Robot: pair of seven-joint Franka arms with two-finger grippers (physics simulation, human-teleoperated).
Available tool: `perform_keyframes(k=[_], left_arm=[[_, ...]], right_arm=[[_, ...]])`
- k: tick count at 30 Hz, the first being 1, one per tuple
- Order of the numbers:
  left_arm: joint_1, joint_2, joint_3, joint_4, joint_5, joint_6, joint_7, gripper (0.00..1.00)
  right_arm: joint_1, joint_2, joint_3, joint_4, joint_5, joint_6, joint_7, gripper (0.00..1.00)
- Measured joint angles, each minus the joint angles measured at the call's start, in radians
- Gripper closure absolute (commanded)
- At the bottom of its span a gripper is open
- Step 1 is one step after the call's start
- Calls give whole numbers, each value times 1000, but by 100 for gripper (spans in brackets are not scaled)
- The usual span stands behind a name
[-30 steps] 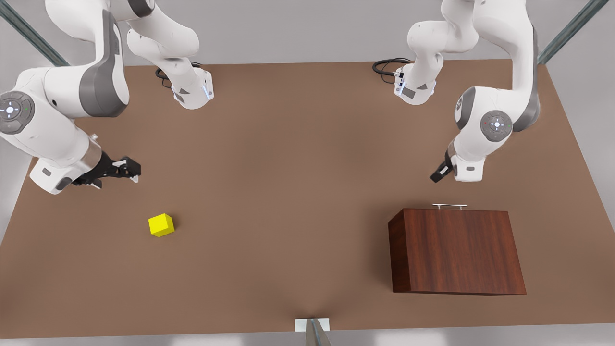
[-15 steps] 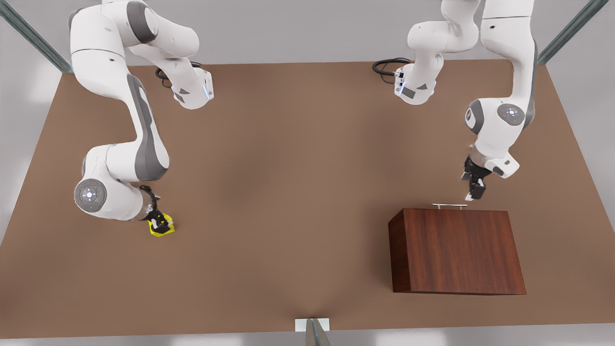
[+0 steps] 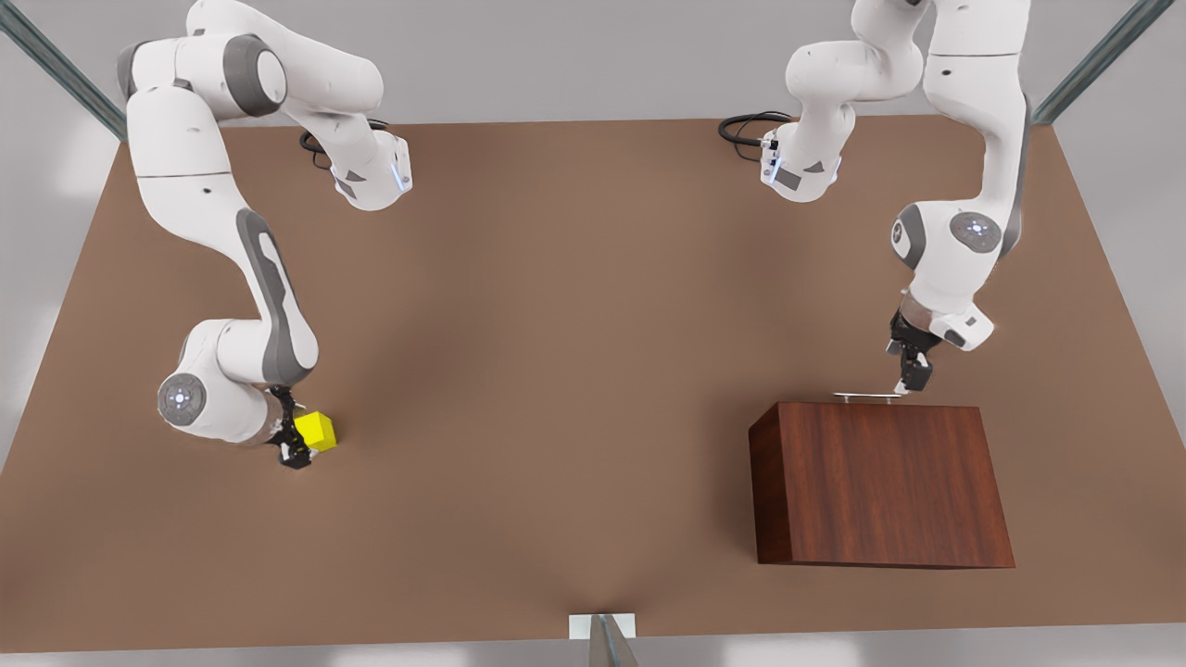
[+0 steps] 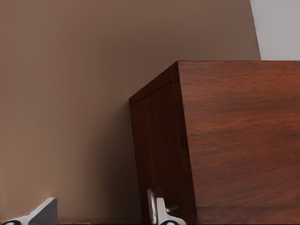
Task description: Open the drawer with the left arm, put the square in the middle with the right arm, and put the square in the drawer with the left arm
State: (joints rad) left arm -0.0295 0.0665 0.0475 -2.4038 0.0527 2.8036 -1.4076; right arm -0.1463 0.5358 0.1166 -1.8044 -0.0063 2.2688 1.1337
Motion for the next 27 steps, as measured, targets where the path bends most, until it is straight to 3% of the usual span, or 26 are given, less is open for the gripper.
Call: perform_keyframes(k=[22, 27], left_arm=[[-46, 59, 2, 16, 1, -13, -4, 0], [-47, 27, 1, 12, -1, -79, -28, 0]], right_arm=[[-51, 99, -3, 19, -4, 25, -101, 0], [-50, 129, -3, 29, -6, 28, -100, 14]])
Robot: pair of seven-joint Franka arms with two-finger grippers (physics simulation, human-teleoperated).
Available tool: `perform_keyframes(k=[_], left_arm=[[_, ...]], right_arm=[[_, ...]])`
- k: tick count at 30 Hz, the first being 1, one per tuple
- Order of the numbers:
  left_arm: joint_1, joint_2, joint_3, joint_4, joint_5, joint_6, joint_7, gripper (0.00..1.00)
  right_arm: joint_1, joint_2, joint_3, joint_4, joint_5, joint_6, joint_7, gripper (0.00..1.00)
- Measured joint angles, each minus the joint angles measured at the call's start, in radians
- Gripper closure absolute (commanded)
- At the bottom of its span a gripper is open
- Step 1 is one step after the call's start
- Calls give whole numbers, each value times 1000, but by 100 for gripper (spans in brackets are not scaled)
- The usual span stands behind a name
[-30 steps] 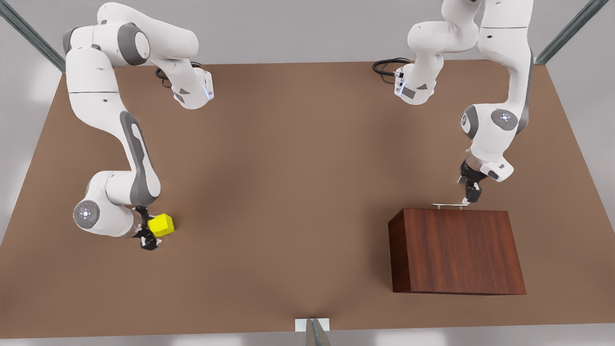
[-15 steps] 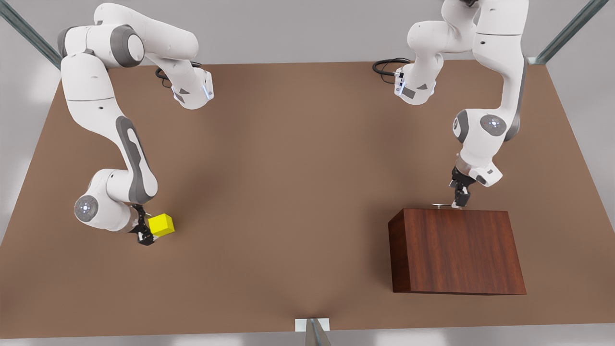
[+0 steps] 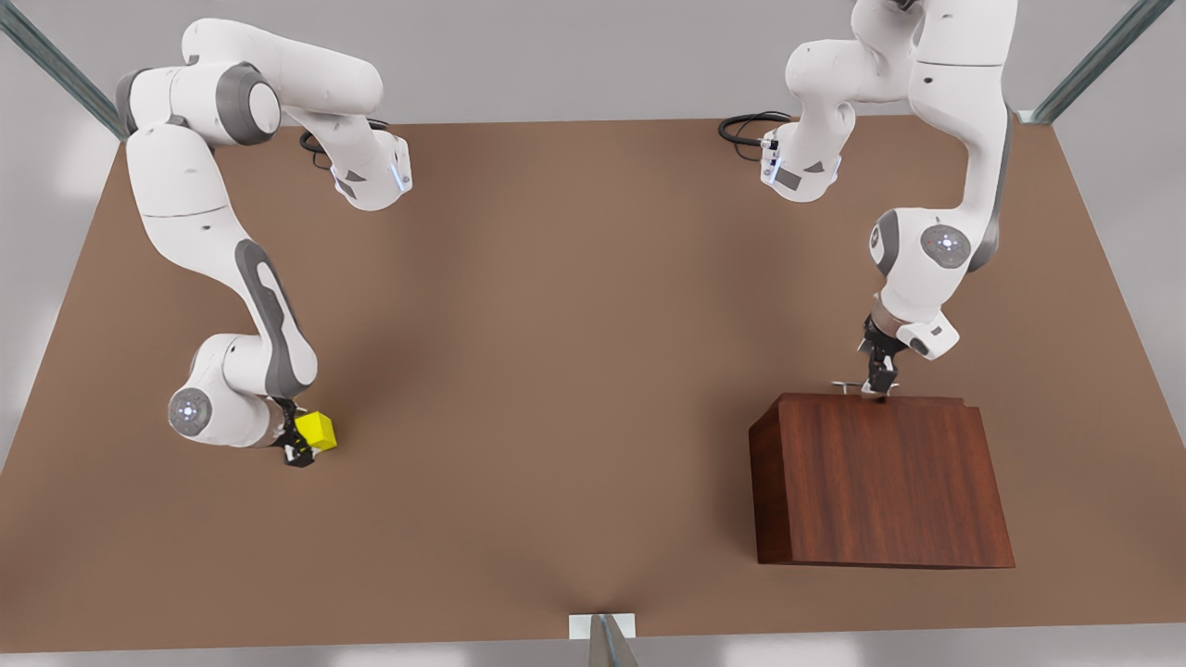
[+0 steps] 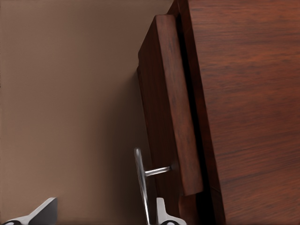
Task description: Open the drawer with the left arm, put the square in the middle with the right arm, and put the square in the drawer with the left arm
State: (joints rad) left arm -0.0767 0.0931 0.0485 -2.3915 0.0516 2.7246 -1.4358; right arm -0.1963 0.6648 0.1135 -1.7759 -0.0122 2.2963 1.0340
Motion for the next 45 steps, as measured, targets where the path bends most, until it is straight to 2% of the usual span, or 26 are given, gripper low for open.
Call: perform_keyframes(k=[3, 6, 9, 12, 16, 20, 24, 27, 32, 35, 37, 45], left_arm=[[0, -9, -1, -2, 0, -24, -12, 0], [0, -16, -1, -3, 0, -51, -12, 0], [0, -25, 0, -3, 0, -91, -12, 0], [0, -41, 0, -3, 0, -124, -12, 0], [-1, -44, 0, -3, 1, -127, -13, 0], [-1, -52, 1, -9, 0, -146, -22, 0], [-1, -61, 0, -9, 0, -173, -29, 0], [-2, -69, 0, -9, 1, -203, -34, 0], [-2, -89, -1, -10, 2, -250, -34, 0], [-3, -86, -1, -10, 2, -250, -34, 0], [-4, -88, -1, -11, 2, -254, -34, 0], [-7, -107, -1, -11, 2, -343, -38, 0]], right_arm=[[0, 24, 0, 23, 1, 1, 0, 15], [2, 21, 0, 24, 0, 0, 0, 30], [-2, 7, 1, 23, 0, -3, -10, 33], [-1, 2, 1, 22, 1, -5, -26, 51], [30, -92, 39, 36, 2, -40, -12, 50], [224, -246, 41, 19, 10, -200, 104, 53], [437, -361, 47, -81, 9, -240, 306, 52], [650, -285, 48, -32, 8, -188, 337, 53], [834, -131, 48, 121, 89, -119, 653, 53], [879, -33, 48, 222, 75, -109, 779, 53], [904, 7, 46, 225, 64, -25, 846, 53], [908, 87, 40, 213, -19, 53, 795, 53]])
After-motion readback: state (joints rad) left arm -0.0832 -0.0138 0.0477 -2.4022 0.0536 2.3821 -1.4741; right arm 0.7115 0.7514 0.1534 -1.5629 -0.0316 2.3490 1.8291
